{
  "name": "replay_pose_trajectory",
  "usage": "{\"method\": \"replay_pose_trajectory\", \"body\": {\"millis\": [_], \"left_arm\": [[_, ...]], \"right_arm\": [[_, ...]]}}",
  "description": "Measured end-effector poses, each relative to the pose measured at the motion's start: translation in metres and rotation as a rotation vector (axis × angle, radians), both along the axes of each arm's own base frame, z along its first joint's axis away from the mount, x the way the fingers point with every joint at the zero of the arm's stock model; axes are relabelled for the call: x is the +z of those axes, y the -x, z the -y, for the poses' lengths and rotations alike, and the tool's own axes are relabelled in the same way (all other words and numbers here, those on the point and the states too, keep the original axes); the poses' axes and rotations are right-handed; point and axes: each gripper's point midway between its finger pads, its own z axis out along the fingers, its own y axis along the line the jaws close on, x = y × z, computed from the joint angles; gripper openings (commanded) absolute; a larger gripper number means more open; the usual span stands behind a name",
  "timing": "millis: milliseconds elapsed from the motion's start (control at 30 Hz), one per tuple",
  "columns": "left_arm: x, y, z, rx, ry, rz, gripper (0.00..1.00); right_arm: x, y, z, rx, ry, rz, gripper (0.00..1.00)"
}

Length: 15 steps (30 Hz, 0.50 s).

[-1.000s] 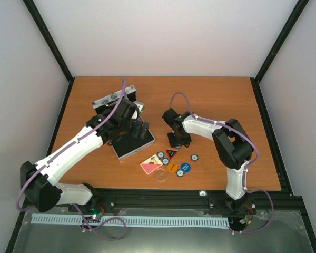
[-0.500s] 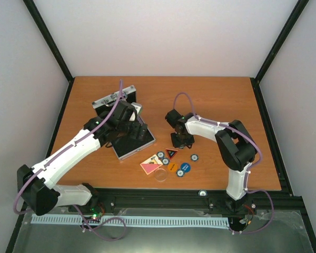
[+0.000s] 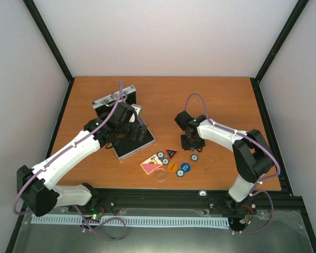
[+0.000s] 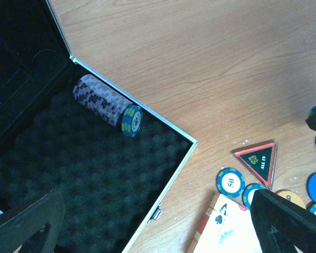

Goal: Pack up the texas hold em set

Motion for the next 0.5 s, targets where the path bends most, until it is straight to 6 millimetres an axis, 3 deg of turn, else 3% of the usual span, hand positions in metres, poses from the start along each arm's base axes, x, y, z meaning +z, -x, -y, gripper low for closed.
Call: {"method": "replay_pose_trajectory", "body": {"millis": [233,500], "left_arm": [[-0.005,0.002,0.0,-0.003,-0.003,-0.01,1.0],[-0.004,0.002,0.001,-0.009,0.004,-0.012,1.0]], "right_arm": [[-0.012,0.028,0.018,-0.021,0.03,-0.064,0.37],[-0.017,0.043,0.022,-0.023,0.017,-0.098,0.37]]}}
